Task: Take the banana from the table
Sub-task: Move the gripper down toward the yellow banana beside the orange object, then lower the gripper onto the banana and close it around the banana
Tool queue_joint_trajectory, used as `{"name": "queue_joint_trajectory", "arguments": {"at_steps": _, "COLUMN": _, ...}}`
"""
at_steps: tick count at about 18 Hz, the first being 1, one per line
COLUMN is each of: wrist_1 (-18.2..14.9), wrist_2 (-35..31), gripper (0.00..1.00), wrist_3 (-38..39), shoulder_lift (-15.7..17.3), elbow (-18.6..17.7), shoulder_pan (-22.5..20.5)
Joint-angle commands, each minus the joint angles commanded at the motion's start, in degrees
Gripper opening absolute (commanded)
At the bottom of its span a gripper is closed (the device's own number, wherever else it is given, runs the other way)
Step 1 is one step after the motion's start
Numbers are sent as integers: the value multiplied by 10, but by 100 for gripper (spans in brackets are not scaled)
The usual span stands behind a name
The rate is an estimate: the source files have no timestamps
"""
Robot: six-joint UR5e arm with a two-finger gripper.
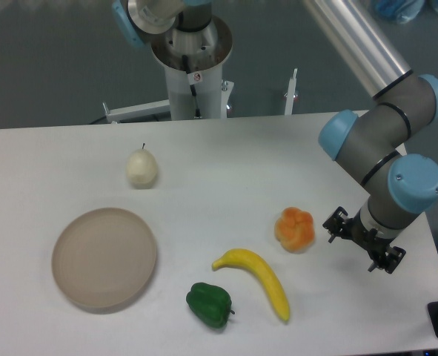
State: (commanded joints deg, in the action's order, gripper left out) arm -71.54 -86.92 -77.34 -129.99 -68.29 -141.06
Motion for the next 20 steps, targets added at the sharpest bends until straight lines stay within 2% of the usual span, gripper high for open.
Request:
{"name": "queue_joint_trajectory", "arguments": {"at_steps": 3, "wrist_1": 0, "wrist_2": 2, "gripper": 100, "wrist_3": 0, "shoulder_lift": 4, "elbow": 1, "shoulder_pan": 2}}
{"name": "queue_joint_trajectory", "arguments": {"at_steps": 5, "wrist_1": 3, "wrist_2": 3, "gripper": 100, "wrist_3": 7, "shoulder_lift": 5, "elbow": -11, "shoulder_pan": 16}}
{"name": "queue_joint_trajectory", "arguments": {"at_steps": 8, "wrist_1": 44, "wrist_2": 7, "gripper": 100, "wrist_3": 84, "shoulder_lift": 9, "elbow": -25, "shoulder_pan": 23}}
{"name": "queue_joint_trajectory", "arguments": {"at_steps": 9, "wrist_1": 47, "wrist_2": 8, "gripper": 100, "wrist_3": 120, "shoulder_lift": 9, "elbow": -29, "shoulder_pan": 34}}
{"name": "queue_joint_trajectory", "arguments": {"at_steps": 13, "wrist_1": 47, "wrist_2": 4, "gripper": 100, "wrist_3": 180, "shoulder_lift": 9, "elbow": -37, "shoulder_pan": 74}}
{"name": "queue_joint_trajectory", "arguments": {"at_steps": 18, "wrist_1": 52, "wrist_2": 6, "gripper": 100, "wrist_3": 284, "shoulder_lift": -2, "elbow": -36, "shoulder_pan": 95}}
{"name": "queue_joint_trajectory", "arguments": {"at_steps": 19, "wrist_1": 64, "wrist_2": 6, "gripper": 100, "wrist_3": 310, "shoulder_lift": -4, "elbow": -37, "shoulder_pan": 97}}
{"name": "queue_joint_trajectory", "arguments": {"at_steps": 20, "wrist_1": 97, "wrist_2": 6, "gripper": 100, "wrist_3": 346, "shoulder_lift": -11, "elbow": -39, "shoulder_pan": 99}}
